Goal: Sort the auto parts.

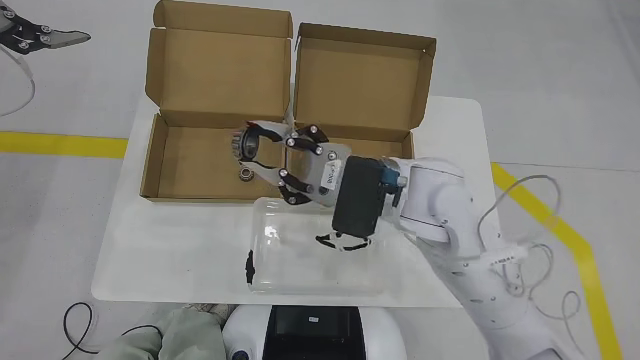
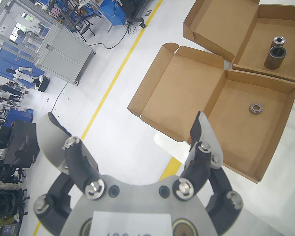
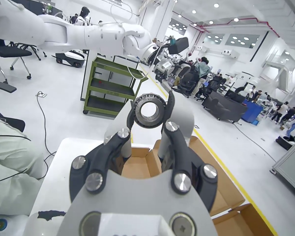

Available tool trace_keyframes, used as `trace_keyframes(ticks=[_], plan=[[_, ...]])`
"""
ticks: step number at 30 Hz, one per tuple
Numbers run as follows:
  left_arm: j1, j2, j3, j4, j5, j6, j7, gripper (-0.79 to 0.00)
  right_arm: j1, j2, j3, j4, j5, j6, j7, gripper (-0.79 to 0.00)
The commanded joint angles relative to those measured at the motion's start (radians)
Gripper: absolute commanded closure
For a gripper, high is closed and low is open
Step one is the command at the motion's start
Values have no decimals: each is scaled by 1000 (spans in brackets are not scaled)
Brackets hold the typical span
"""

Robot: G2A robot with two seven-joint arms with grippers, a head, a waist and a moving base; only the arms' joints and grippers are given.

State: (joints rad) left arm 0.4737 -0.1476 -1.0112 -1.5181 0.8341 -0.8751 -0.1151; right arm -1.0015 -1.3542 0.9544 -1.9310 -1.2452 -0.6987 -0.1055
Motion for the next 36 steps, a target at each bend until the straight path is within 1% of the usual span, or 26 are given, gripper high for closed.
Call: trace_keyframes(ticks=[1, 5, 11, 17, 27, 31, 36], plan=[[0, 0, 0, 0, 0, 0, 0, -785, 1, -2, 2, -11, -7, 37, -8, 0], [0, 0, 0, 0, 0, 0, 0, -785, 5, -7, -5, -22, -26, 84, -27, 0], [0, 0, 0, 0, 0, 0, 0, -785, 10, -11, -28, -19, -57, 109, -27, 0], [0, 0, 0, 0, 0, 0, 0, -785, -12, -11, -45, 0, -93, 120, -28, 0], [0, 0, 0, 0, 0, 0, 0, -785, -51, -11, -74, 82, -144, 125, -46, 0], [0, 0, 0, 0, 0, 0, 0, -785, -59, -12, -100, 118, -178, 121, -58, 0], [0, 0, 0, 0, 0, 0, 0, -785, -53, -20, -141, 179, -198, 137, -42, 0]])
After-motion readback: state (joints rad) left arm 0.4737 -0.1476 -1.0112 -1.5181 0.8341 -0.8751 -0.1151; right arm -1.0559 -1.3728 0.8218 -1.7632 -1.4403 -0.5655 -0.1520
